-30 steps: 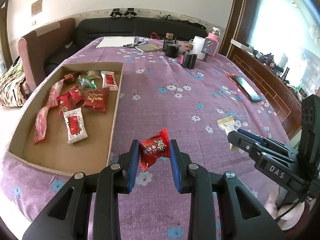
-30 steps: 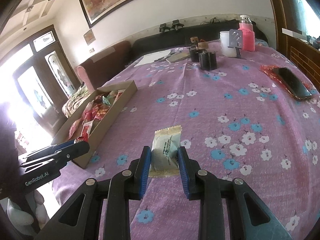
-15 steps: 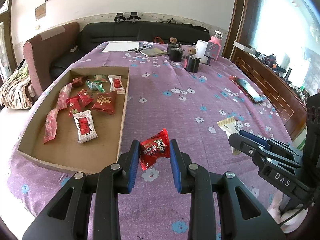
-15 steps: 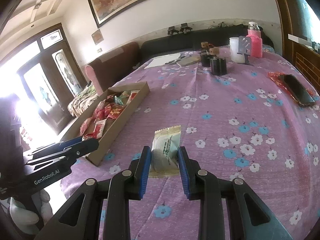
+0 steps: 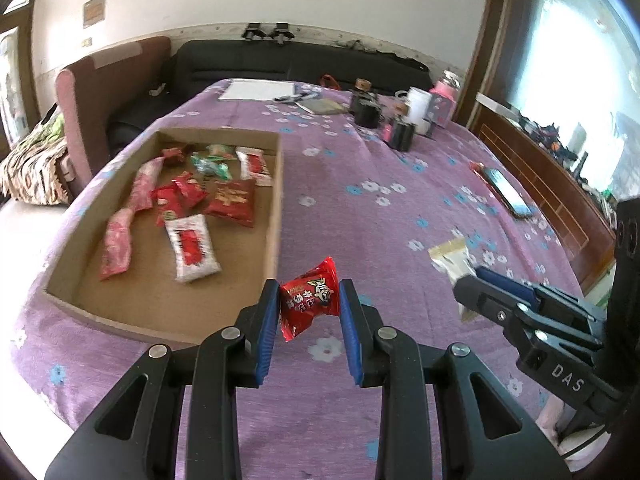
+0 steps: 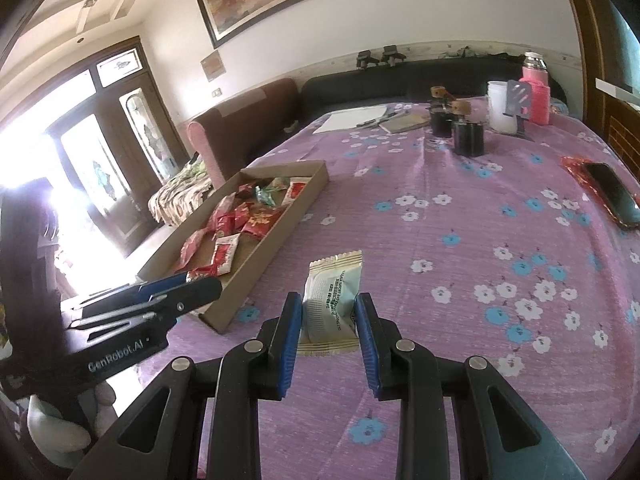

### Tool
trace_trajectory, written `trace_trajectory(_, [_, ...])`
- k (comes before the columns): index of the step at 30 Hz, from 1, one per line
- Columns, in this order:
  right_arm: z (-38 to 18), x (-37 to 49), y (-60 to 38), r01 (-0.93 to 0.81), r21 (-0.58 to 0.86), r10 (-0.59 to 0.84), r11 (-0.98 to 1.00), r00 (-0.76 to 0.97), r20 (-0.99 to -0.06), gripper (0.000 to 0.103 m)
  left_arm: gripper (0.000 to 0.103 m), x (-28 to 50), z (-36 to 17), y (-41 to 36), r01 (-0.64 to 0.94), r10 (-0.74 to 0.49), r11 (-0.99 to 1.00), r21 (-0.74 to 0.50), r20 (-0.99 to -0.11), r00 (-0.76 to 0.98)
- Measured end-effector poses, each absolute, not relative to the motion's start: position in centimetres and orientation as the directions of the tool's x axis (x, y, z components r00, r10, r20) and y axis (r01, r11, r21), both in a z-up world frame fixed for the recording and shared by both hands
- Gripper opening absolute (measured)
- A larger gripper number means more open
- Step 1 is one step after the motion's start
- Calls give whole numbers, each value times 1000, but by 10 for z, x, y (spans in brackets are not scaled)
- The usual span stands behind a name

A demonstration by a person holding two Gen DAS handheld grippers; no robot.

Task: Organize snacks
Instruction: 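Carry the cream snack and red candy into the box and release both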

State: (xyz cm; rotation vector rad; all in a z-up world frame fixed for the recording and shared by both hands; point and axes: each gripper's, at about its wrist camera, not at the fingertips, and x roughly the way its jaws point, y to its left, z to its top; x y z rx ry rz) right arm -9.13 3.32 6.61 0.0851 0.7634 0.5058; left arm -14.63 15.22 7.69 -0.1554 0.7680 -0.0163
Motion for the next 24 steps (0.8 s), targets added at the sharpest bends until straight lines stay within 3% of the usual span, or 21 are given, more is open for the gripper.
trace_trajectory(12, [77,-80,85,-501,246,527,830,559,-640,29,27,-157,87,254,-265,58,939,-219,-659,750])
trace_trajectory(24, [67,-64,170,-617,214,570,757,464,-678,29,27,-136,60,280,-288,69,936,-203,-696,715])
